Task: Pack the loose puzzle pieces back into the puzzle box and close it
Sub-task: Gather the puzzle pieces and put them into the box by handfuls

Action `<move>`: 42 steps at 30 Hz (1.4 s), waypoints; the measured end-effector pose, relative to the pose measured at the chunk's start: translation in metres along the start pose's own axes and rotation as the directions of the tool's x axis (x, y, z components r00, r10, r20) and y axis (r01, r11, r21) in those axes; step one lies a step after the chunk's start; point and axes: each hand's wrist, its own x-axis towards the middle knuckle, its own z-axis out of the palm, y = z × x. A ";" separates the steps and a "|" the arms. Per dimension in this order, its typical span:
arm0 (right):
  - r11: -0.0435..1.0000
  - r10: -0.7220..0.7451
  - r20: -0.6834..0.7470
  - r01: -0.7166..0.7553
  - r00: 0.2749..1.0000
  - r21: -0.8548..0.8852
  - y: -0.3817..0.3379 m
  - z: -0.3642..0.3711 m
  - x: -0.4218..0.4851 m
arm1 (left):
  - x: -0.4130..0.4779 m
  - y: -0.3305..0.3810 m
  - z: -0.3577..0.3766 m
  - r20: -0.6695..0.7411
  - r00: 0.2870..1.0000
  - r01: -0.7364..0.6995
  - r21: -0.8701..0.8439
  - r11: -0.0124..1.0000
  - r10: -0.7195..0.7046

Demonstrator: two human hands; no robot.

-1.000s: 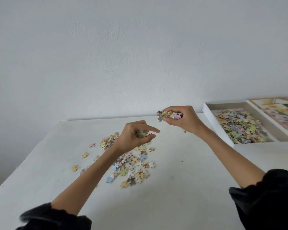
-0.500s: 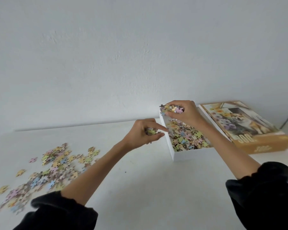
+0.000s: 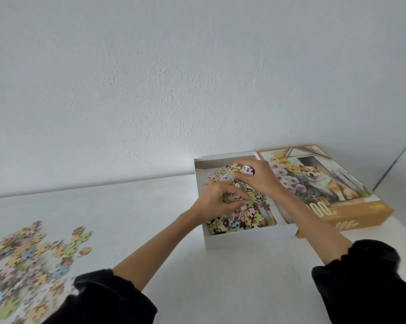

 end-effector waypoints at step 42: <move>0.975 -0.169 0.121 0.148 0.978 0.164 -0.173 0.121 -0.018 | -0.177 -0.003 -0.149 0.013 0.999 -0.032 0.052 0.998 0.031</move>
